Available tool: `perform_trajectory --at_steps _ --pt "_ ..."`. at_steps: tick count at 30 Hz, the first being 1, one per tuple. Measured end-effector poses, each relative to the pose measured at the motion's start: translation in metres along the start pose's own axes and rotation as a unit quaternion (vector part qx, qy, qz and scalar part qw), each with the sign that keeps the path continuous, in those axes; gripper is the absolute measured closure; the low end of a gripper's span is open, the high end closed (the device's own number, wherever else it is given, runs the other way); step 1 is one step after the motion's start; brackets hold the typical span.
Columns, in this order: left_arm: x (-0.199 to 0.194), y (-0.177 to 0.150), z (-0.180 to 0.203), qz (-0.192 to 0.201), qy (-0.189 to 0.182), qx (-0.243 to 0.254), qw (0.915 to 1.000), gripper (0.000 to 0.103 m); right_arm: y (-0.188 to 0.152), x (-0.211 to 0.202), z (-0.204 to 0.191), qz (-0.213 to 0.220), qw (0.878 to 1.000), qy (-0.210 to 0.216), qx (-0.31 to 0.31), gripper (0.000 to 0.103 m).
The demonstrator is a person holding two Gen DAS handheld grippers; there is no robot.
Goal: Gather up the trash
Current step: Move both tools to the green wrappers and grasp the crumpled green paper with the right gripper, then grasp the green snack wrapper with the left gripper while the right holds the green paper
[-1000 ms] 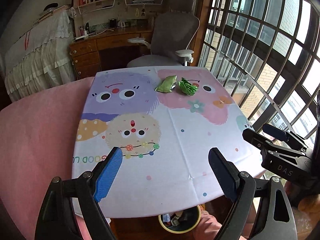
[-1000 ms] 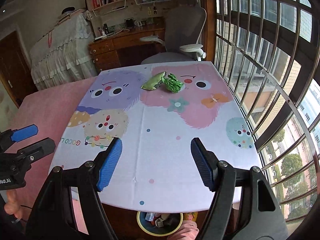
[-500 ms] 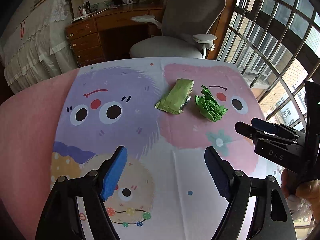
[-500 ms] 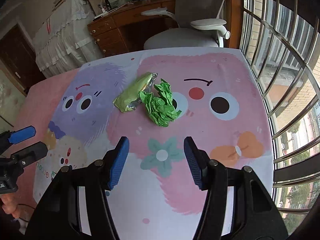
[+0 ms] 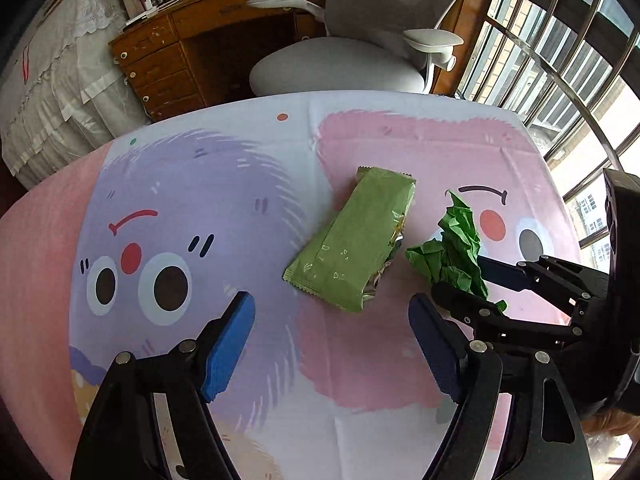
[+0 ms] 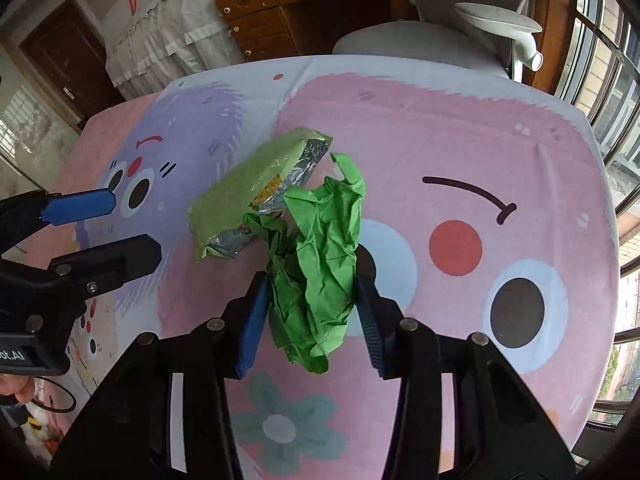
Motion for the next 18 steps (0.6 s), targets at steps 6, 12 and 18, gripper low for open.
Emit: perform_trajectory --at_steps 6,12,18 --pt "0.031 0.021 0.026 -0.019 0.001 0.028 0.9994 0.022 0.002 -0.01 0.021 0.033 0.999 -0.018 0.022 0.068" --pt "0.058 0.039 0.042 -0.042 -0.003 0.032 0.9986 0.031 -0.001 -0.013 0.043 0.044 0.998 -0.001 0.051 0.068" --pt "0.072 0.046 0.044 -0.058 -0.007 0.021 0.9981 0.051 -0.006 -0.016 0.048 0.049 0.997 0.007 0.06 0.068"
Point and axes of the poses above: each gripper's, at about its wrist camera, not at the fingertips, and x roughly the way its jaws point, z to its right, y to its top, the point moved 3 cm from there along x, roughly the way its jaws point, and after that the axes turned 8 degrees about y, right-handed, at the moved point
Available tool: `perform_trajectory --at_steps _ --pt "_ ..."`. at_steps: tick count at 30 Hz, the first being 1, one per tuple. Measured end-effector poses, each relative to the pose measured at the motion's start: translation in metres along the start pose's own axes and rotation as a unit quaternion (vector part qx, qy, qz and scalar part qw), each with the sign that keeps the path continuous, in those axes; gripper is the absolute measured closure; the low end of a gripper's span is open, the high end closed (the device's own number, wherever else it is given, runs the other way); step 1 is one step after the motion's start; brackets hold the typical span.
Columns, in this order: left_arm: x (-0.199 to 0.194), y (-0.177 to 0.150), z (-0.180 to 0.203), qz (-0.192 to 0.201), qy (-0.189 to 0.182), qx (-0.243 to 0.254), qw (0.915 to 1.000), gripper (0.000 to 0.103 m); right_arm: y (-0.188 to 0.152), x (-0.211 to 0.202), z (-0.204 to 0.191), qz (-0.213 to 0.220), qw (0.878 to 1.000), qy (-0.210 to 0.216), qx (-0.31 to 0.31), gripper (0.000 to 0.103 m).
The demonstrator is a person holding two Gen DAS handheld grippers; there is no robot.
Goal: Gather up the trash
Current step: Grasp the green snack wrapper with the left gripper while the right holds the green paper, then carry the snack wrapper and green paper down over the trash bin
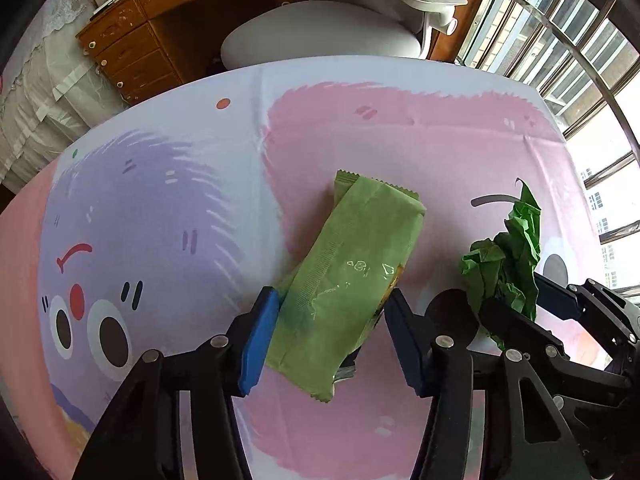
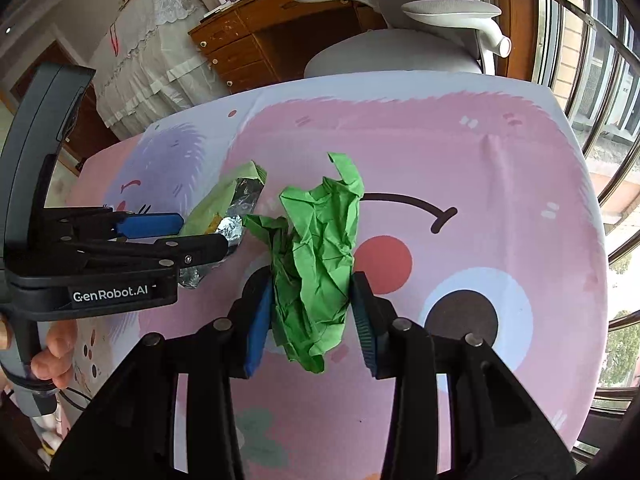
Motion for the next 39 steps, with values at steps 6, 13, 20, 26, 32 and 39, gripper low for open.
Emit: perform_trajectory --at_steps 6,13,20,26,32,39 --pt "-0.004 -0.004 -0.003 0.007 -0.007 0.002 0.9999 0.077 -0.005 -0.004 -0.003 0.003 1.0 0.003 0.005 0.068" --pt "-0.031 -0.034 -0.015 0.019 0.001 -0.018 0.9997 0.089 -0.019 -0.01 -0.015 -0.003 1.0 0.007 0.017 0.069" --pt "-0.076 -0.107 -0.039 0.031 0.009 -0.048 0.9983 0.097 -0.057 -0.03 -0.048 -0.016 0.999 0.029 0.024 0.07" --pt "-0.12 -0.19 -0.05 0.041 -0.014 -0.073 0.9964 0.098 -0.106 -0.06 -0.093 -0.031 0.998 0.048 0.012 0.07" --pt "-0.153 -0.279 -0.051 0.058 -0.058 -0.08 0.9934 0.1 -0.164 -0.088 -0.14 -0.044 0.998 0.046 0.019 0.07" --pt "-0.185 -0.379 -0.064 0.079 -0.089 -0.061 0.9911 0.1 -0.232 -0.123 -0.202 -0.03 0.999 0.031 0.018 0.07"
Point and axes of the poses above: each gripper's, at about its wrist camera, not at the fingertips, and x roughly the way its jaws point, z to its right, y to its top, the point moved 3 cm from there along x, roughly the way its jaws point, and after that the axes turned 8 degrees about y, right-handed, at the moved point
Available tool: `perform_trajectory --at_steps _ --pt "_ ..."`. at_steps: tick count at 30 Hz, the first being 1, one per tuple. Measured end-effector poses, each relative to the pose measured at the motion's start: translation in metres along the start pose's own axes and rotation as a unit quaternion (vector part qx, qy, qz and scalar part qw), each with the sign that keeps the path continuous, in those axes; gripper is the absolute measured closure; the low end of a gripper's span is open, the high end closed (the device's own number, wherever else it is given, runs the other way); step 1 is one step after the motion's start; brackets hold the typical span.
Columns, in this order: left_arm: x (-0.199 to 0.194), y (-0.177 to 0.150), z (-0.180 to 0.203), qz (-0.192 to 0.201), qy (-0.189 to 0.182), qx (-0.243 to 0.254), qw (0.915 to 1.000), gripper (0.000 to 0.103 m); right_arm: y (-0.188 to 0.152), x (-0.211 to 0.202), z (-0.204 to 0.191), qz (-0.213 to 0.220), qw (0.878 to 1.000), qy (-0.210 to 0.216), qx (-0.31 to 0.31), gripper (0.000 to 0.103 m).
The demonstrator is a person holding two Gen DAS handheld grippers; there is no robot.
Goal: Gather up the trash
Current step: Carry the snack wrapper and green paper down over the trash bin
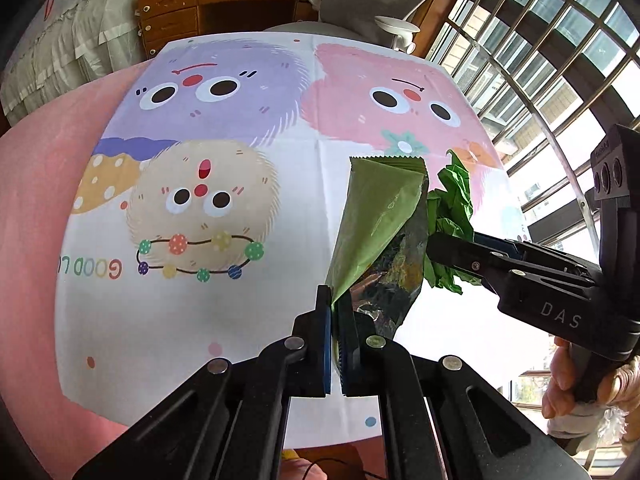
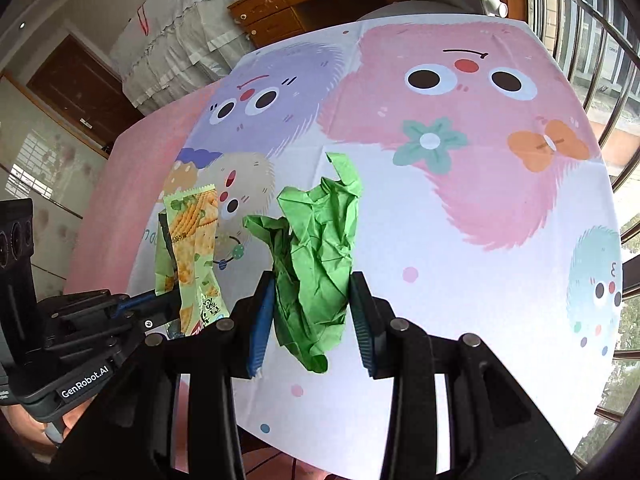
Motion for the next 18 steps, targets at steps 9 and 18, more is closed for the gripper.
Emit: perform_trajectory --at_steps 9,18 --pt "-0.075 -0.108 -0.055 0.039 -0.032 0.036 0.9981 0.1 -0.108 -0.038 -0.083 0.039 0.999 -0.025 0.016 0.07" --pt "-0.099 -0.217 -0.089 0.016 -0.042 0.067 0.9967 0.1 -0.215 -0.038 -0.131 0.011 0.997 -0.065 0.035 0.07"
Point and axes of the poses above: each gripper's, at about its wrist camera, not at the fingertips, and x roughly the way its jaws point, z to its right, y to its top, the point moved 3 cm from there along x, roughly the way its jaws point, and after that the axes turned 8 degrees about y, right-handed, at the moved point
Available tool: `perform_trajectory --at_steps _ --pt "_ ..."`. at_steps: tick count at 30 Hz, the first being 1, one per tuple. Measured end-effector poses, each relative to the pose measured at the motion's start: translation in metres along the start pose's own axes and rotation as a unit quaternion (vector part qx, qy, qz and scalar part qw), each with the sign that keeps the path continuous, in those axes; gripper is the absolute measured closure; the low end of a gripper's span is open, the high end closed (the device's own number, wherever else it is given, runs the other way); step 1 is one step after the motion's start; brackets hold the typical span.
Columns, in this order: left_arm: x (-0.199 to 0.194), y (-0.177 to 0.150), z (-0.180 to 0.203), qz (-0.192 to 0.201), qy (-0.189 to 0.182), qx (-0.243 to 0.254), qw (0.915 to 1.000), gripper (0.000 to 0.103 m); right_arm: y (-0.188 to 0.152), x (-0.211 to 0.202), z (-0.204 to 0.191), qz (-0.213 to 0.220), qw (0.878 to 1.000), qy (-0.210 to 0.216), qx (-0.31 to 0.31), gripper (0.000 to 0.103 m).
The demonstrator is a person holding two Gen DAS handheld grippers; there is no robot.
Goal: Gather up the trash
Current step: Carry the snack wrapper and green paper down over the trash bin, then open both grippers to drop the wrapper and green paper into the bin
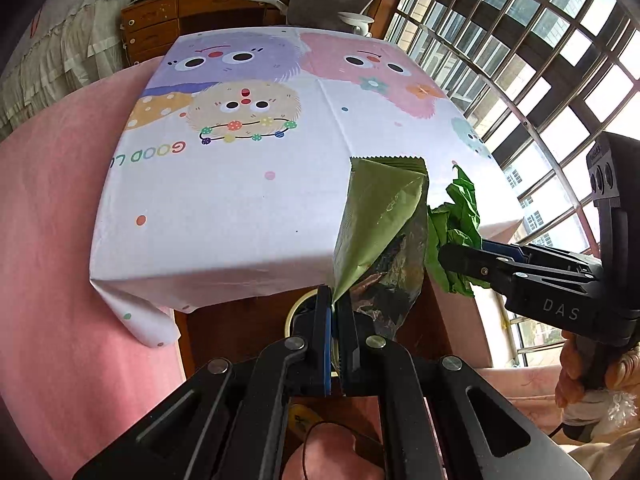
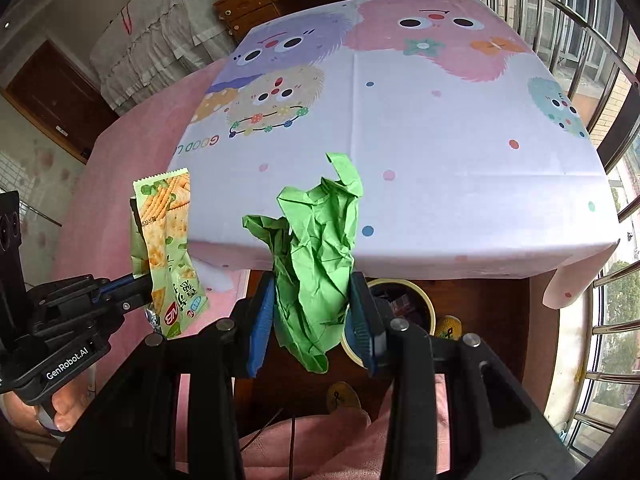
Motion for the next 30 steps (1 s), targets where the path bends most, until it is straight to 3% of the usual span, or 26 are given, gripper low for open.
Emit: perform_trajectory --at_steps 7,11,23,30 --pt "0.024 -0.053 0.014 -0.038 -0.021 0.016 0.9989 0.1 -0.053 0.026 -0.001 -0.037 0.999 -0.026 -0.002 0.07" --pt "0.056 -0.075 0.023 -0.07 -0.037 0.009 0.9968 0.1 -0.074 0.057 0.024 -0.057 0.998 -0.035 0.017 0.07" --pt "0.222 -0.131 0.042 -0.165 -0.038 -0.017 0.9854 0.1 -0.151 0.179 0.128 -0.093 0.988 -0.034 0.115 0.07" --pt "0.315 -0.143 0.048 -0.187 -0.028 -0.025 0.9817 0.1 -0.172 0.249 0.185 -0.095 0.984 -0.045 0.147 0.068"
Point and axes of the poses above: each gripper's, at about its wrist camera, not at the fingertips, and x roughly the way its jaws point, z to its right, y to its top, the point moved 3 cm from there along x, roughly the way its jaws point, and after that the axes turned 8 degrees about y, right-handed, at the moved point
